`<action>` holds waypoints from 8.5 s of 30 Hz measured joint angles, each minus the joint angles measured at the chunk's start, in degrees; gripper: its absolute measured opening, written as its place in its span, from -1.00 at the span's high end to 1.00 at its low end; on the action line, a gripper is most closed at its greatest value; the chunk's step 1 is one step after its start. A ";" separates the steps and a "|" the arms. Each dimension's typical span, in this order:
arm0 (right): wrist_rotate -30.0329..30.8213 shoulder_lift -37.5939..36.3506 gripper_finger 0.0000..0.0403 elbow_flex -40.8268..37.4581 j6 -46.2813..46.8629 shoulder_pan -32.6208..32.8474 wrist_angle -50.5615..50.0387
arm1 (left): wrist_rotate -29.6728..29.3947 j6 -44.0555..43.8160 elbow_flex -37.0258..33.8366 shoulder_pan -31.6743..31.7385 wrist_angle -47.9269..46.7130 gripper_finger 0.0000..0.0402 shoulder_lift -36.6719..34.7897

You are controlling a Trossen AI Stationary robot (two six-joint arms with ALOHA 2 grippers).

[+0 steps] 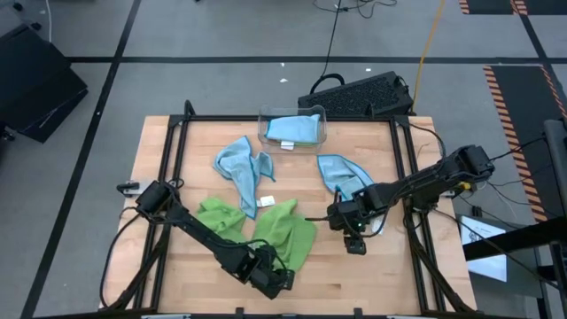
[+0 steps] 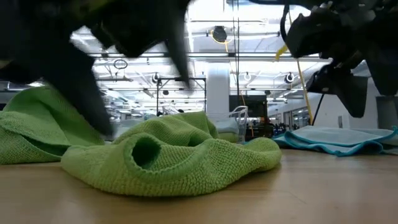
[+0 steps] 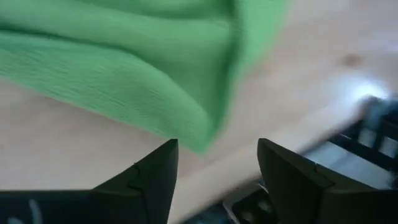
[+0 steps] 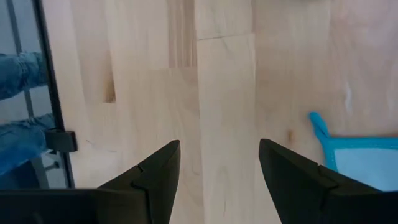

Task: Fold microfiber towels
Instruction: Fold the right green microfiber cloth

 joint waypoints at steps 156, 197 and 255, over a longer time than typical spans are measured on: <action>4.52 -4.44 0.99 -0.54 1.42 -0.59 26.50 | -25.91 50.49 -0.90 7.29 22.87 0.94 -0.11; -0.31 1.22 0.31 -0.57 -7.77 -2.76 33.54 | -18.92 56.77 -0.90 7.28 26.08 0.98 -0.18; -20.70 6.01 0.72 -0.57 -7.89 -5.20 39.79 | -16.46 56.23 -0.83 7.49 26.14 0.97 -0.31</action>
